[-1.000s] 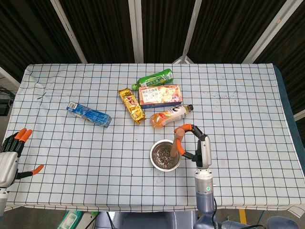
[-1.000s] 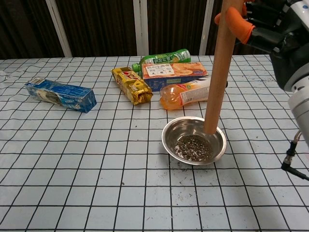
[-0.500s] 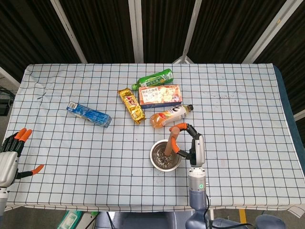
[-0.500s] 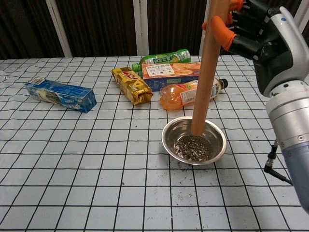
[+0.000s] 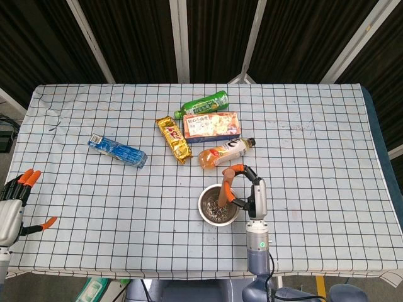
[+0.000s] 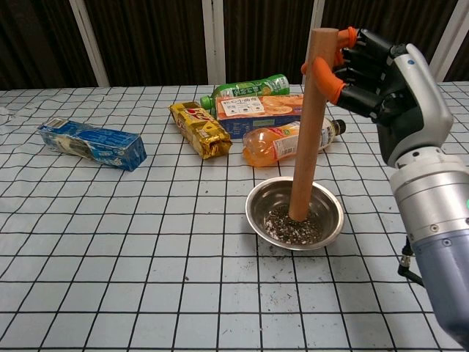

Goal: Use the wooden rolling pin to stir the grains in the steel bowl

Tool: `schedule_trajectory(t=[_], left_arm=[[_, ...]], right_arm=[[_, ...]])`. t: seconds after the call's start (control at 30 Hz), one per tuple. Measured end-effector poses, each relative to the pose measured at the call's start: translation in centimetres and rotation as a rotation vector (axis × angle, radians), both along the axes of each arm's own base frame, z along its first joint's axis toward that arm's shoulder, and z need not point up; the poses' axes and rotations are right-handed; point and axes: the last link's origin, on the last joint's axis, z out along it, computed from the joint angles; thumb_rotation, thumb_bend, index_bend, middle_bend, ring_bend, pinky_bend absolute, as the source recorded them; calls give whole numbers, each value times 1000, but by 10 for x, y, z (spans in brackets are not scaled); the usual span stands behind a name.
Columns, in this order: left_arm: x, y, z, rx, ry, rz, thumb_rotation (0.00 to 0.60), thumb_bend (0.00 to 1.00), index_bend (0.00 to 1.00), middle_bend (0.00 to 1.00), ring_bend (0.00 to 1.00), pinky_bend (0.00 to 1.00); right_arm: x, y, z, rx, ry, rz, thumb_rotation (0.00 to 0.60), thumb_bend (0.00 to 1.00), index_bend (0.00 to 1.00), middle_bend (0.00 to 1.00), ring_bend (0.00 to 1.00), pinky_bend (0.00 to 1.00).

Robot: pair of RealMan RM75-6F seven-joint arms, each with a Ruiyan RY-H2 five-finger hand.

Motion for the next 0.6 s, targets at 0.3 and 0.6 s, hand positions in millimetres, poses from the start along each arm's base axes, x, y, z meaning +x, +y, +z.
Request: schedule_trajectory(t=[0.3, 0.6], left_arm=[[0, 0, 0, 0, 1, 1, 600, 94, 0, 0, 0, 0], [1, 0, 0, 3, -1, -4, 600, 94, 0, 0, 0, 0]], right_arm=[[-7, 5, -12, 16, 16, -9, 600, 618, 769, 632, 540, 476], [-10, 7, -15, 13, 29, -9, 600, 618, 769, 632, 540, 476]])
